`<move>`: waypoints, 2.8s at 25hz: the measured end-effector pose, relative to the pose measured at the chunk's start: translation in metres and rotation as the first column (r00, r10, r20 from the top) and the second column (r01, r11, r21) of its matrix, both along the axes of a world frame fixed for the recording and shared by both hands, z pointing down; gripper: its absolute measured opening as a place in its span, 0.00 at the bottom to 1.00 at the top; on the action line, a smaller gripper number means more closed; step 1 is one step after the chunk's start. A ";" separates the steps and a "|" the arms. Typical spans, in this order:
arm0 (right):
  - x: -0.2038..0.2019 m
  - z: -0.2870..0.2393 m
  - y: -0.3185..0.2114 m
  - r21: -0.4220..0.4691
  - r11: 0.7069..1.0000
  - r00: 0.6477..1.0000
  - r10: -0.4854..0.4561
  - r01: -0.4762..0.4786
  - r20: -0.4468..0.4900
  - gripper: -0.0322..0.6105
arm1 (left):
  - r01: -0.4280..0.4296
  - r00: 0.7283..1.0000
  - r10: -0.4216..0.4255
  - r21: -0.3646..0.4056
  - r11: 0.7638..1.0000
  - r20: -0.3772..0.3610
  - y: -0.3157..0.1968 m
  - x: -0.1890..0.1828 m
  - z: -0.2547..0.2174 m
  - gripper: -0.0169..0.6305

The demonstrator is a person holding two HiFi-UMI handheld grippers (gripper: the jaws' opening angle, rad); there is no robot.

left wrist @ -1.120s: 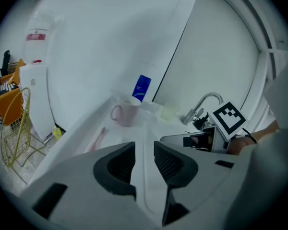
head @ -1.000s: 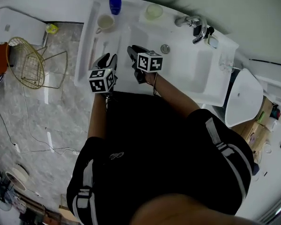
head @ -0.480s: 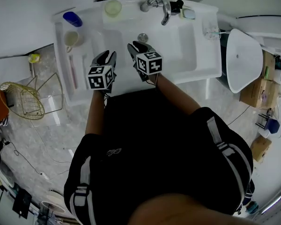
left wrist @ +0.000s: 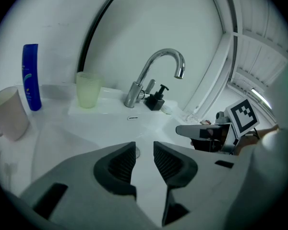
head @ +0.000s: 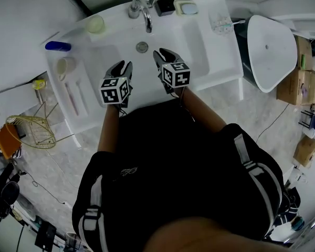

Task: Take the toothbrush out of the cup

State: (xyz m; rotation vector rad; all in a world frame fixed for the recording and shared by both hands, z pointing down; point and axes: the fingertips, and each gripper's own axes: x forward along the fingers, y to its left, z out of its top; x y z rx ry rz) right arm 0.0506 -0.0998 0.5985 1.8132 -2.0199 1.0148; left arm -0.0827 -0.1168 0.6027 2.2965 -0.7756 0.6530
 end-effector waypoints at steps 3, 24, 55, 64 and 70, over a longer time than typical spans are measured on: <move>0.033 -0.004 0.006 0.013 1.000 1.000 0.024 -0.024 -0.007 0.22 | -0.017 1.000 0.017 0.002 1.000 0.009 0.005 0.029 -0.001 0.22; 0.276 -0.061 0.061 0.200 0.968 0.974 0.181 -0.153 -0.134 0.22 | -0.122 0.993 0.122 0.048 0.991 0.008 0.027 0.225 -0.026 0.22; 0.429 -0.021 0.011 0.103 0.919 0.922 0.385 -0.380 -0.034 0.32 | -0.030 0.997 0.027 0.043 0.999 0.076 0.020 0.266 -0.014 0.22; 0.434 -0.012 0.002 0.107 0.933 0.924 0.356 -0.344 -0.137 0.22 | 0.010 0.999 -0.011 0.036 0.999 0.040 0.028 0.260 -0.011 0.22; 0.427 -0.026 0.000 0.172 0.930 0.925 0.352 -0.326 -0.145 0.11 | 0.039 0.999 -0.040 0.041 0.998 0.027 0.022 0.252 -0.014 0.22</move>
